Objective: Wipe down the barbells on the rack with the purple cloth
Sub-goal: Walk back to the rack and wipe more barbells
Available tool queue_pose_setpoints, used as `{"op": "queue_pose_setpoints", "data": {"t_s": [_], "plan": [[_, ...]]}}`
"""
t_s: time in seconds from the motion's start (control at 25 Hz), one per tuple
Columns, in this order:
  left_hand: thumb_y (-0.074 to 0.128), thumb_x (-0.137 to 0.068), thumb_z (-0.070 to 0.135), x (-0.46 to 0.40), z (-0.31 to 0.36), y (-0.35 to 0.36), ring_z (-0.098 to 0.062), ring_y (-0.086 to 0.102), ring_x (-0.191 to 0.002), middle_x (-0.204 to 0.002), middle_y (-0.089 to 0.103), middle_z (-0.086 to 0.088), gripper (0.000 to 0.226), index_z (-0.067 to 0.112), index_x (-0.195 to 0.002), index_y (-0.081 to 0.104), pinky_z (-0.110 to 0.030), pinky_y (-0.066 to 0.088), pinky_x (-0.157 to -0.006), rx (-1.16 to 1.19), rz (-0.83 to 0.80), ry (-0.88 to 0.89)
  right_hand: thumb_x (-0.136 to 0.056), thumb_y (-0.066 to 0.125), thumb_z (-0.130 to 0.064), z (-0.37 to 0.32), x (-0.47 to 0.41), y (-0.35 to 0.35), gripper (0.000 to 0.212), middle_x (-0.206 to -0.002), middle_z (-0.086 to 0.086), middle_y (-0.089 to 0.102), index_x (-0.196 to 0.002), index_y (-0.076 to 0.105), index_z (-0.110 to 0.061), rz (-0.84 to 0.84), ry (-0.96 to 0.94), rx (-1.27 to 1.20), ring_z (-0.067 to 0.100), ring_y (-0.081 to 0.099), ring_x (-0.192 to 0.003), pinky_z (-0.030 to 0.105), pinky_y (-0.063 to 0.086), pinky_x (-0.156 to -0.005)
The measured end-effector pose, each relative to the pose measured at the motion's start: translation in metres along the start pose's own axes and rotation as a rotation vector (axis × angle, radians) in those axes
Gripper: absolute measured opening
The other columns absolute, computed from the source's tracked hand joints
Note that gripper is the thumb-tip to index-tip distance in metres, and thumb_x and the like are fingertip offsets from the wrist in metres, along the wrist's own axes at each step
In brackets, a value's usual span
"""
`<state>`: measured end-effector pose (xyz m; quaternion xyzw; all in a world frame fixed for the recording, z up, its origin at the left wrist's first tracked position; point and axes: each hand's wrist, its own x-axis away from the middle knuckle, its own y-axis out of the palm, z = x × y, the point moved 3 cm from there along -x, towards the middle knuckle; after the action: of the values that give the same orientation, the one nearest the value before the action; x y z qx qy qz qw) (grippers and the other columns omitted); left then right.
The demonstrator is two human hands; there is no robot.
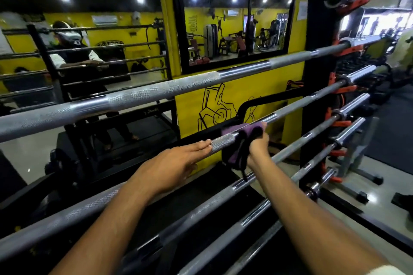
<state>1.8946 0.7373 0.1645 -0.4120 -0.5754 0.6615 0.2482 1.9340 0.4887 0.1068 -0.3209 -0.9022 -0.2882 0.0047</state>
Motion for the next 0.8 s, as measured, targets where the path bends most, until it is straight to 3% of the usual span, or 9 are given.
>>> {"op": "queue_pose_setpoints", "data": {"t_s": [0.12, 0.28, 0.32, 0.44, 0.52, 0.6, 0.68, 0.72, 0.8], "plan": [[0.060, -0.095, 0.013, 0.000, 0.001, 0.001, -0.002, 0.032, -0.144, -0.158, 0.012, 0.035, 0.077, 0.048, -0.152, 0.022, -0.039, 0.047, -0.107, 0.033, 0.034, -0.019, -0.105, 0.044, -0.043, -0.022, -0.033, -0.008, 0.046, -0.101, 0.013, 0.060, -0.127, 0.054, -0.004, 0.064, -0.025, 0.009, 0.025, 0.063, -0.085, 0.029, 0.055, -0.061], [0.066, -0.091, 0.009, -0.004, -0.005, 0.004, 0.000, 0.033, -0.143, -0.158, 0.024, 0.028, 0.078, 0.044, -0.151, 0.030, -0.040, 0.046, -0.108, 0.107, 0.050, 0.028, -0.104, 0.043, -0.044, -0.014, 0.004, 0.011, 0.034, -0.087, 0.012, 0.060, -0.094, 0.056, -0.015, 0.066, 0.004, -0.097, 0.019, 0.062, -0.065, 0.019, 0.050, -0.049], [0.067, -0.090, 0.009, -0.005, -0.006, 0.004, 0.000, 0.033, -0.143, -0.157, 0.026, 0.027, 0.076, 0.043, -0.150, 0.034, -0.040, 0.046, -0.108, 0.115, 0.044, 0.028, -0.105, 0.042, -0.047, -0.003, 0.017, 0.017, 0.036, -0.088, 0.011, 0.061, -0.097, 0.056, -0.015, 0.020, 0.037, -0.118, 0.022, 0.064, -0.070, 0.020, 0.052, -0.053], [0.066, -0.092, 0.011, -0.002, -0.003, 0.000, -0.002, 0.035, -0.142, -0.156, 0.028, 0.024, 0.068, 0.036, -0.149, 0.039, -0.039, 0.046, -0.108, 0.081, 0.058, 0.001, -0.102, 0.039, -0.061, 0.026, 0.044, 0.017, 0.056, -0.108, 0.015, 0.068, -0.120, 0.058, -0.011, -0.102, 0.107, 0.062, 0.030, 0.067, -0.099, 0.040, 0.057, -0.088], [0.062, -0.095, 0.018, 0.009, 0.005, -0.006, -0.002, 0.037, -0.141, -0.156, 0.032, 0.023, 0.059, 0.036, -0.148, 0.042, -0.038, 0.047, -0.106, 0.076, 0.088, -0.002, -0.102, 0.041, -0.059, 0.023, 0.052, -0.003, 0.057, -0.118, 0.016, 0.067, -0.128, 0.057, -0.010, -0.162, 0.048, 0.207, 0.032, 0.065, -0.110, 0.041, 0.054, -0.094], [0.046, -0.098, 0.039, 0.033, 0.006, -0.017, -0.001, 0.041, -0.138, -0.154, 0.034, 0.025, 0.047, 0.038, -0.146, 0.046, -0.036, 0.049, -0.104, 0.036, 0.118, -0.065, -0.107, 0.037, -0.049, 0.006, 0.064, -0.028, 0.053, -0.127, 0.014, 0.060, -0.140, 0.050, -0.010, -0.122, -0.176, 0.437, 0.032, 0.057, -0.124, 0.030, 0.046, -0.094], [0.033, -0.096, 0.049, 0.074, 0.000, -0.027, -0.004, 0.046, -0.136, -0.154, 0.033, 0.027, 0.052, 0.040, -0.146, 0.046, -0.030, 0.048, -0.105, -0.048, 0.170, -0.181, -0.109, 0.034, -0.042, -0.015, 0.084, -0.037, 0.048, -0.131, 0.013, 0.055, -0.145, 0.044, -0.012, -0.102, -0.550, 0.665, 0.027, 0.054, -0.120, 0.024, 0.043, -0.088], [0.038, -0.097, 0.044, 0.097, -0.004, -0.031, -0.009, 0.048, -0.135, -0.154, 0.034, 0.025, 0.050, 0.039, -0.146, 0.046, -0.028, 0.046, -0.104, -0.081, 0.201, -0.237, -0.109, 0.034, -0.041, -0.022, 0.091, -0.032, 0.044, -0.131, 0.013, 0.053, -0.141, 0.046, -0.012, -0.127, -0.758, 0.737, 0.024, 0.053, -0.117, 0.025, 0.044, -0.091], [0.056, -0.096, 0.020, 0.135, -0.007, -0.035, -0.020, 0.053, -0.131, -0.153, 0.039, 0.018, 0.052, 0.034, -0.146, 0.048, -0.030, 0.047, -0.097, -0.123, 0.242, -0.335, -0.107, 0.036, -0.039, -0.021, 0.089, -0.013, 0.041, -0.143, 0.011, 0.045, -0.136, 0.050, -0.013, -0.187, -1.096, 1.000, 0.027, 0.046, -0.131, 0.041, 0.037, -0.109]]}}
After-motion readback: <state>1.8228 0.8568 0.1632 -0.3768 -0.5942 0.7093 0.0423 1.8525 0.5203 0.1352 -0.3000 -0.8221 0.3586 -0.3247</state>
